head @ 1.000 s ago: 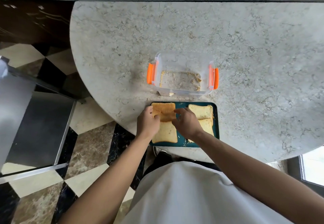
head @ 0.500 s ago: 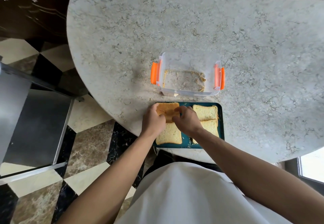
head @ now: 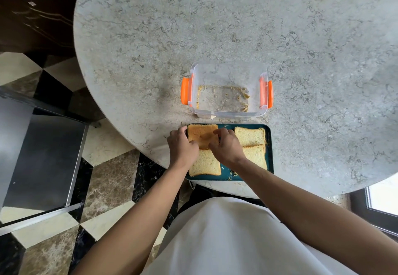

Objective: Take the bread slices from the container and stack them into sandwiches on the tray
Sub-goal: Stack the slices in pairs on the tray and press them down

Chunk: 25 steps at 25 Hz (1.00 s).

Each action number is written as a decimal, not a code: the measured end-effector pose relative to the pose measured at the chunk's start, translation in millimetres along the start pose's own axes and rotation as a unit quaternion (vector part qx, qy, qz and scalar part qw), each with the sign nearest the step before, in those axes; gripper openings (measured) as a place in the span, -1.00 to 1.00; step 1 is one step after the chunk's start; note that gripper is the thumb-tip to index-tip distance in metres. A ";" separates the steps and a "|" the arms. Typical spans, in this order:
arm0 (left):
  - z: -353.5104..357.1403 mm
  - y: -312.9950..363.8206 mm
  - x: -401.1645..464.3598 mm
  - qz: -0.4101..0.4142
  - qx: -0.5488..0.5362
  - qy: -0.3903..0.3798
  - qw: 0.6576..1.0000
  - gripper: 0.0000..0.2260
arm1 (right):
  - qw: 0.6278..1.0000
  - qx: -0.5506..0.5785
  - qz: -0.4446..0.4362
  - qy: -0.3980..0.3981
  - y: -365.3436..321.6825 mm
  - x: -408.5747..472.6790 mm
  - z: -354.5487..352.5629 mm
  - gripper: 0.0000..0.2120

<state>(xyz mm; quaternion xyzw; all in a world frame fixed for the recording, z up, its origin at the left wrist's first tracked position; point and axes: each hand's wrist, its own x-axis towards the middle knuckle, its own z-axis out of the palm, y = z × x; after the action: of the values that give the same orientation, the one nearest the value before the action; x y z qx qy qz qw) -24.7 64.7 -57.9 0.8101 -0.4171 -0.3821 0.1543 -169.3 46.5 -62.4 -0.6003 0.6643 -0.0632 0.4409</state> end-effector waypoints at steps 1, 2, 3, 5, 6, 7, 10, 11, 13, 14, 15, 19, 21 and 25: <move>-0.5 -1.7 1.9 -0.009 0.006 -0.010 1.000 -0.49 | 1.000 0.005 0.005 0.004 0.0 0.1 0.9 -0.49; -1.0 -3.3 3.1 -0.011 0.014 -0.020 1.000 -0.48 | 1.000 0.011 0.015 0.006 -0.2 0.6 1.4 -0.45; -1.5 -4.9 3.8 -0.007 0.019 -0.028 0.999 -0.47 | 0.999 0.016 0.027 0.005 -0.5 1.6 1.8 -0.42; -3.2 -7.1 5.4 0.001 0.019 -0.028 0.999 -0.48 | 0.999 0.015 0.043 -0.003 -1.5 4.5 2.5 -0.49; -3.9 -7.8 6.5 0.001 0.018 -0.024 1.000 -0.49 | 0.999 0.009 0.045 -0.011 -1.9 5.7 2.9 -0.60; -4.5 -7.9 7.5 0.000 0.018 -0.021 1.000 -0.50 | 0.999 0.004 0.046 -0.020 -2.4 6.9 3.5 -0.69; -5.4 -6.6 7.6 0.001 0.023 -0.015 1.000 -0.56 | 0.998 0.006 0.045 -0.032 -4.1 6.8 6.5 -0.68; -4.9 -6.3 6.6 0.005 0.025 -0.014 1.000 -0.58 | 0.999 0.009 0.043 -0.028 -4.3 7.0 6.5 -0.66; -4.7 -7.9 5.0 0.015 0.026 -0.015 0.999 -0.59 | 0.999 0.018 0.038 -0.024 -5.5 8.5 5.4 -0.64; -4.7 -9.3 5.3 0.021 0.026 -0.018 0.999 -0.57 | 0.999 0.021 0.036 -0.024 -6.2 10.0 3.9 -0.64; -4.6 -10.6 6.1 0.025 0.030 -0.022 0.999 -0.54 | 0.999 0.022 0.035 -0.024 -6.7 11.7 2.3 -0.67; -4.5 -11.5 7.6 0.032 0.052 -0.034 0.998 -0.50 | 0.999 0.029 0.034 -0.025 -8.4 15.9 -0.6 -0.93; -4.2 -11.6 7.8 0.036 0.061 -0.040 0.997 -0.50 | 0.999 0.035 0.033 -0.026 -9.0 14.6 -0.9 -0.93; -3.8 -12.1 2.5 0.039 0.061 -0.022 0.997 -0.50 | 0.999 0.024 0.016 -0.021 -5.5 6.5 -2.8 -0.69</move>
<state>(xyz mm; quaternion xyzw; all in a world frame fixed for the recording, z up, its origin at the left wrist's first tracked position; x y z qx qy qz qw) -14.2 69.7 -63.4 0.7921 -0.4744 -0.3678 0.1105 -166.4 38.2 -60.7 -0.5804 0.6628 -0.0596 0.4694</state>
